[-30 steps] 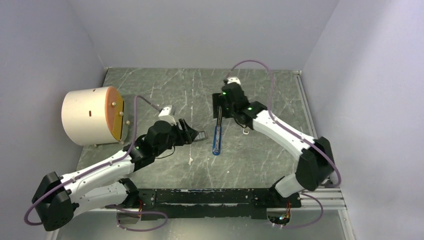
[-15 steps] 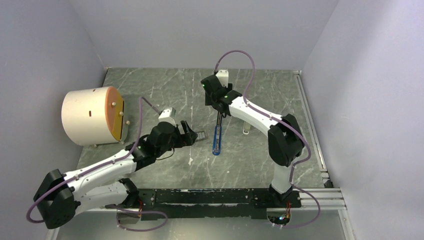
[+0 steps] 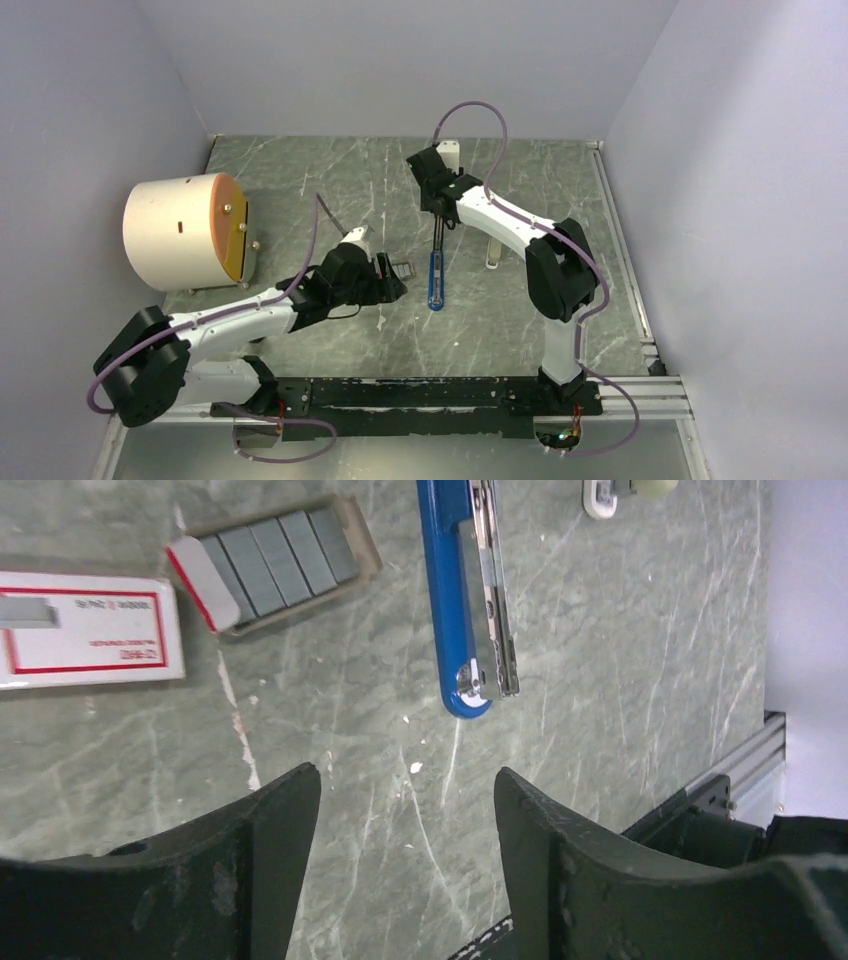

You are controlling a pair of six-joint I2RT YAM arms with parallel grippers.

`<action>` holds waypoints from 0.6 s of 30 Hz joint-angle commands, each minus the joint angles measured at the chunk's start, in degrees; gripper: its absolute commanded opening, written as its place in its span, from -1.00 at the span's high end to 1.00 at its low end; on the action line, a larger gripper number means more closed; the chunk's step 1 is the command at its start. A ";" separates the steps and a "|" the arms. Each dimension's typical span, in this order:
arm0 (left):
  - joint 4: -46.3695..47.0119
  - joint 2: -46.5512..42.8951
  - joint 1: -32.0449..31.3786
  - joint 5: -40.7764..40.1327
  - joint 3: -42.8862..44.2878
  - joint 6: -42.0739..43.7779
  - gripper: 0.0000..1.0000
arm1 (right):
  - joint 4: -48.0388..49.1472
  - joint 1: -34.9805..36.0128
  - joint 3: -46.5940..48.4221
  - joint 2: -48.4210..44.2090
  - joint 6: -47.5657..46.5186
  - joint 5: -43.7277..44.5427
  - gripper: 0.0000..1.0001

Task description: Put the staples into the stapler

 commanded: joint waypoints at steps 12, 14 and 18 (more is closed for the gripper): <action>9.31 14.79 0.88 17.08 2.70 1.79 0.24 | 6.67 -0.63 -5.93 -5.85 -4.26 -4.03 0.44; 11.77 16.91 0.87 19.08 3.39 1.58 0.22 | 6.65 -0.53 -7.28 -7.61 -3.37 -3.82 0.47; 12.52 22.35 0.79 22.15 6.66 1.97 0.15 | 9.59 -0.37 -11.74 -11.93 -2.12 -5.11 0.52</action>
